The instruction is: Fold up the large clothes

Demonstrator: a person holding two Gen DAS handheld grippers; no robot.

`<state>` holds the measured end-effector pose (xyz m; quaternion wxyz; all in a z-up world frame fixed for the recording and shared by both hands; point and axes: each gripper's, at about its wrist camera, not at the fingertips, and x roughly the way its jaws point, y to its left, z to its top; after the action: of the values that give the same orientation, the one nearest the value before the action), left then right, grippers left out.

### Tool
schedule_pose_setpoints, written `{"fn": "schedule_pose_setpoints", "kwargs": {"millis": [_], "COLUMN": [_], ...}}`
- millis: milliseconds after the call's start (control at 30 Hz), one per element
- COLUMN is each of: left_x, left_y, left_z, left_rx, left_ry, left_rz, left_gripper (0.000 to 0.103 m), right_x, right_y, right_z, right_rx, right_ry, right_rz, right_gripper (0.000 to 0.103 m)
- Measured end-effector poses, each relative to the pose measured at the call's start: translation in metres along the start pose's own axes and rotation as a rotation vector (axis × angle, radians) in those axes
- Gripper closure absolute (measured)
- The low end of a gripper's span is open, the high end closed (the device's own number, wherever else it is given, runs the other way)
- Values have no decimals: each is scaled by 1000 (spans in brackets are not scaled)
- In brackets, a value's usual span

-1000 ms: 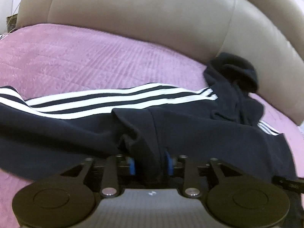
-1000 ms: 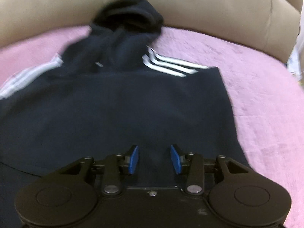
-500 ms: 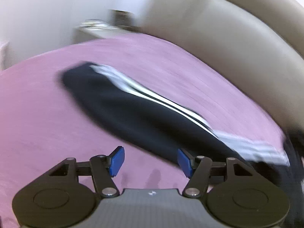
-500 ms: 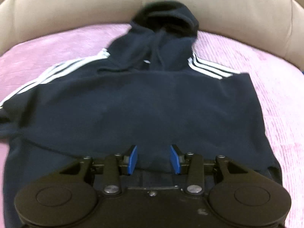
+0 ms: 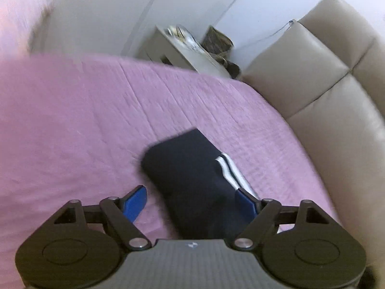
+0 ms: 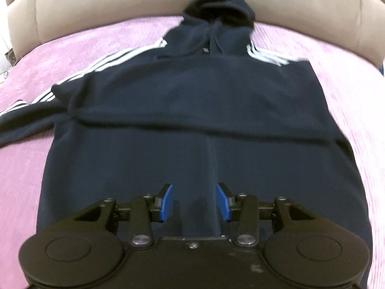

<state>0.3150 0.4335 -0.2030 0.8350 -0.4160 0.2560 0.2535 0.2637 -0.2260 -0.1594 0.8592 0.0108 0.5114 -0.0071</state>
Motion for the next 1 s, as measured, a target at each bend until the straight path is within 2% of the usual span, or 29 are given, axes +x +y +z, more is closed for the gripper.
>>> {"fn": "schedule_pose_setpoints", "kwargs": {"millis": [67,100,133,200,233,333,433,500,633,767,867,1000], "left_x": [6,8,12,19,20,0,-35,-61,-114,-151,-175,-189], "left_y": [3,1,-3,-4,-4,-18,-47,-75,-152,-226,-276,-340], "left_z": [3,5,7,5,4,-2,-12,-24,-58,-115,-179,-279], "left_rx": [-13,-1,30,75,86,165,274,347,484,602,678,721], "left_ry": [-15,-9,3,42,46,-7,-74,-110,-163,-150,-111,30], "left_rz": [-29,-34,-32,-29,-32,-31,-81,-137,-316,-504,-631,-810], "left_gripper": [21,32,57,91,91,91,91,91,91,91,91,91], "right_x": [-2,-1,0,0,2,1,-6,-11,-22,-30,-35,-45], "right_y": [0,0,0,3,3,-2,-10,-17,-41,-65,-82,-104], "right_z": [-7,-9,-11,-12,-10,-10,-8,-6,-3,0,3,12], "right_rx": [11,11,6,-1,1,35,61,78,122,197,256,249], "right_ry": [20,27,29,19,14,1,-17,-36,-74,-109,-120,-163], "right_rz": [8,15,18,19,23,56,87,94,115,136,161,124], "right_gripper": [52,52,52,52,52,52,52,53,52,52,52,52]}}
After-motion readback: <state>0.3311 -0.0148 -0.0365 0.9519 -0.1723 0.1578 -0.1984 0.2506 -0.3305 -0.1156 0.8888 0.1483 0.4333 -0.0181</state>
